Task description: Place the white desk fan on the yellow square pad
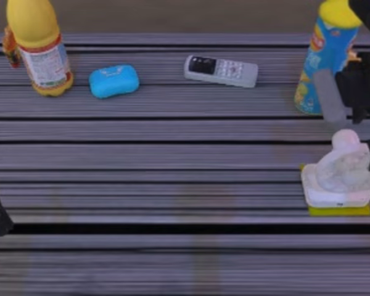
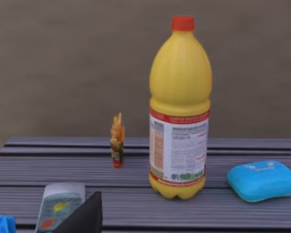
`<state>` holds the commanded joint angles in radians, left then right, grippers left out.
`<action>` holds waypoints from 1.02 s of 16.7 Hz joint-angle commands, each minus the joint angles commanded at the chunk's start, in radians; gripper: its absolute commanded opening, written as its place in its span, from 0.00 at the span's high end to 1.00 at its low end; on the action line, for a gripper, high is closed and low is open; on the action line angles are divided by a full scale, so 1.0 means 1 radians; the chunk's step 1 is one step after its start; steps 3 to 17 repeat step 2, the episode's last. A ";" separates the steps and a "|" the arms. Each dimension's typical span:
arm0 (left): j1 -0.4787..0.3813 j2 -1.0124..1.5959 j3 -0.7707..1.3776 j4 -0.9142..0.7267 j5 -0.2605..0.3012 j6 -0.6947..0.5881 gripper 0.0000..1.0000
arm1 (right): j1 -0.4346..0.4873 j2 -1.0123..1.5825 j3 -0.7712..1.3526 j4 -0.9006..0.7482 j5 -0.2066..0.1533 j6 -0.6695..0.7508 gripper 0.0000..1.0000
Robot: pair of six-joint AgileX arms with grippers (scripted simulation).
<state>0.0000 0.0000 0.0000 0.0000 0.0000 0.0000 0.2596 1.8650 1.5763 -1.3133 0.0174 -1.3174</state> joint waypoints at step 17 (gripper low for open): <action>0.000 0.000 0.000 0.000 0.000 0.000 0.00 | 0.000 0.000 0.000 0.000 0.000 0.000 0.00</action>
